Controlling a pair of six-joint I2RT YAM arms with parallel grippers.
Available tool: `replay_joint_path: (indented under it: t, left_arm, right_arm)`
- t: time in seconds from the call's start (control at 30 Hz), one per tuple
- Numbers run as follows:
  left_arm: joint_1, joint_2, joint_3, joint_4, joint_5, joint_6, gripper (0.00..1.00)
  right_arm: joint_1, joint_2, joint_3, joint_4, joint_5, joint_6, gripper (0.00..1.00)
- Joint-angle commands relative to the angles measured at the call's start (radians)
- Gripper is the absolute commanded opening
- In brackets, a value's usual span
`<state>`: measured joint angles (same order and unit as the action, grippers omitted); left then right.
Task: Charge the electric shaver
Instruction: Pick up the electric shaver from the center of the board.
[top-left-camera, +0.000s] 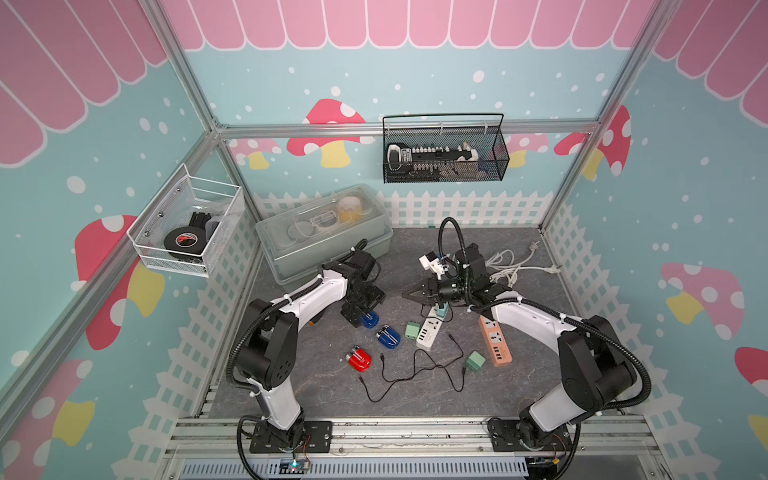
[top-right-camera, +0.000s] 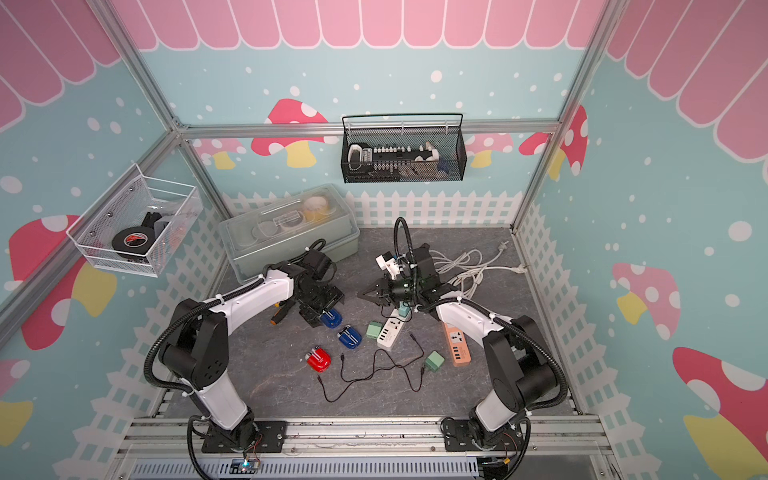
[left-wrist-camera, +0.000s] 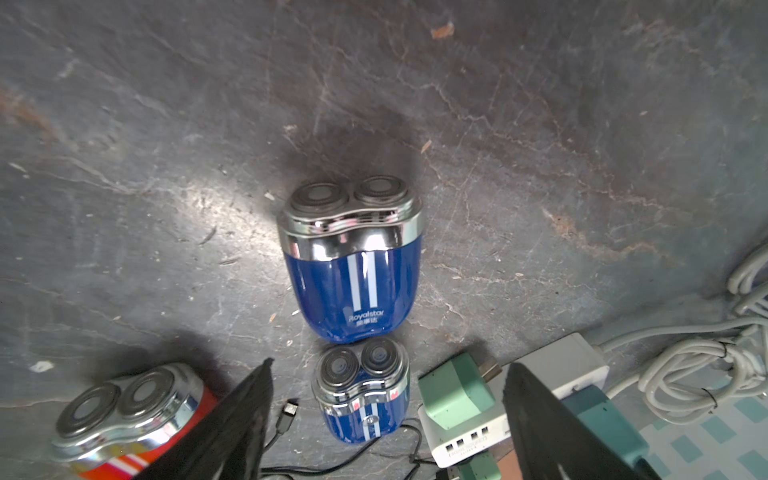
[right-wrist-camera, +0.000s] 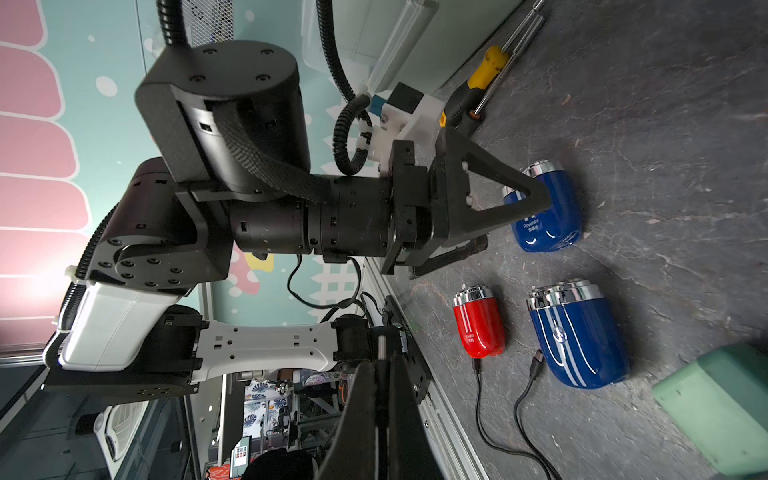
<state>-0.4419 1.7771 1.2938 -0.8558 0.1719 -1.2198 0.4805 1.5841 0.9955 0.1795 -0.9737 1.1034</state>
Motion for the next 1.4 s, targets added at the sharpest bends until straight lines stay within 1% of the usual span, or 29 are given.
replay_joint_path:
  t: [0.0, 0.2, 0.4, 0.53, 0.77, 0.9, 1.0, 1.07, 1.2, 1.23, 1.27, 1.37]
  left_arm:
    - [-0.010, 0.051, 0.001, -0.002, -0.061, 0.030, 0.86]
    - [-0.020, 0.109, 0.024, -0.003, -0.152, 0.028, 0.85]
    - [-0.023, 0.148, 0.016, 0.021, -0.171, 0.009, 0.83]
    - [-0.023, 0.157, 0.009, 0.045, -0.193, 0.012, 0.77]
    - [-0.023, 0.209, -0.003, 0.084, -0.163, 0.012, 0.69]
    - [-0.024, 0.203, -0.038, 0.083, -0.184, -0.004, 0.63]
    - [-0.026, 0.217, -0.040, 0.080, -0.172, -0.003, 0.55]
    - [-0.029, 0.215, -0.043, 0.079, -0.172, -0.008, 0.47]
    - [-0.031, 0.154, -0.031, 0.074, -0.181, -0.004, 0.12]
    - [-0.031, 0.129, -0.022, 0.066, -0.182, -0.008, 0.05]
    - [-0.029, 0.106, -0.014, 0.054, -0.177, -0.015, 0.00]
    - [-0.013, 0.034, 0.016, 0.018, -0.124, -0.057, 0.00]
  right_arm:
    - [0.004, -0.024, 0.003, 0.012, -0.002, -0.011, 0.00]
    - [0.004, -0.025, 0.003, 0.016, 0.000, 0.002, 0.00]
    - [0.004, -0.028, -0.001, 0.023, 0.004, 0.012, 0.00]
    - [0.004, -0.027, -0.003, 0.027, 0.006, 0.016, 0.00]
    - [0.004, -0.023, -0.012, 0.038, 0.005, 0.029, 0.00]
    - [0.004, -0.029, -0.016, 0.037, 0.010, 0.033, 0.00]
    - [0.004, -0.033, -0.020, 0.035, 0.012, 0.035, 0.00]
    - [0.004, -0.032, -0.024, 0.038, 0.012, 0.035, 0.00]
    - [0.004, -0.033, -0.047, 0.090, 0.002, 0.048, 0.00]
    - [0.004, -0.036, -0.057, 0.106, 0.001, 0.049, 0.00]
    - [0.004, -0.037, -0.065, 0.120, 0.003, 0.049, 0.00]
    - [0.005, -0.049, -0.098, 0.179, 0.011, 0.043, 0.00]
